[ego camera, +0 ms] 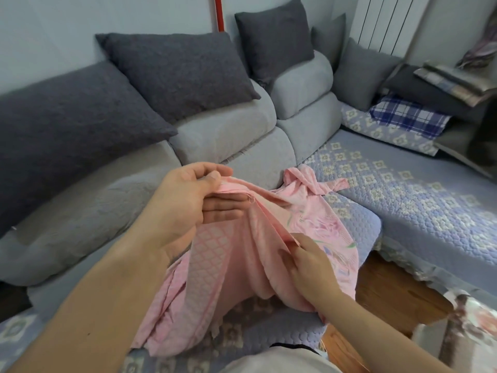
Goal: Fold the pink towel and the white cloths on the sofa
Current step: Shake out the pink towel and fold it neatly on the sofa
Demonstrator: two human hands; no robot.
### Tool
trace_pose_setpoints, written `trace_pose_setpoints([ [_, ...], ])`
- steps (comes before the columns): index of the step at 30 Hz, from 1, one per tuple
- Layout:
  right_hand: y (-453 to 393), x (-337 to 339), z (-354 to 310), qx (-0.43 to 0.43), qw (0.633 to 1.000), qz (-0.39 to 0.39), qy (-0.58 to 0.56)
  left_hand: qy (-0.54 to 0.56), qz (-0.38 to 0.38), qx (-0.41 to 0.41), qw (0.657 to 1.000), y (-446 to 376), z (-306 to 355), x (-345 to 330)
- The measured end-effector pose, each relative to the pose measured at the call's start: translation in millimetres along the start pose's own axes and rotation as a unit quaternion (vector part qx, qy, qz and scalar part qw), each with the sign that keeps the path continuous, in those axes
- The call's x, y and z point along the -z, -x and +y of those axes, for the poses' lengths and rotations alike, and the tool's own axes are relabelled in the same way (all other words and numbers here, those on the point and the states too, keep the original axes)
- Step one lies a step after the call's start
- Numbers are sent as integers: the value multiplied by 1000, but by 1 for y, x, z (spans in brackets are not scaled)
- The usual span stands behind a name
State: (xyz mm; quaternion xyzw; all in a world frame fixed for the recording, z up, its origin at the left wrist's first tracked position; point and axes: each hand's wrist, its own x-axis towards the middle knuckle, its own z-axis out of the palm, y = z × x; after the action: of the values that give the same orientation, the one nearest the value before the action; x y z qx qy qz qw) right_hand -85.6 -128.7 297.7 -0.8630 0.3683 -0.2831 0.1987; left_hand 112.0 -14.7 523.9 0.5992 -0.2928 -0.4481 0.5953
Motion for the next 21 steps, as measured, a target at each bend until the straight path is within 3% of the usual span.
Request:
trace_pose_setpoints([
  [6, 0, 11, 30, -1, 993, 99, 59, 42, 57, -34, 997, -5, 3, 2],
  [9, -1, 29, 35, 99, 982, 105, 119, 66, 74, -41, 994, -7, -1, 1],
  [14, -26, 41, 11, 250, 939, 71, 225, 46, 52, -32, 997, -9, 7, -3],
  [17, -51, 54, 2, 301, 915, 10, 269, -9, 27, -37, 999, -8, 12, -7],
  [21, -83, 79, 2, 234, 918, -14, 320, -44, 23, -51, 997, -8, 17, -9],
])
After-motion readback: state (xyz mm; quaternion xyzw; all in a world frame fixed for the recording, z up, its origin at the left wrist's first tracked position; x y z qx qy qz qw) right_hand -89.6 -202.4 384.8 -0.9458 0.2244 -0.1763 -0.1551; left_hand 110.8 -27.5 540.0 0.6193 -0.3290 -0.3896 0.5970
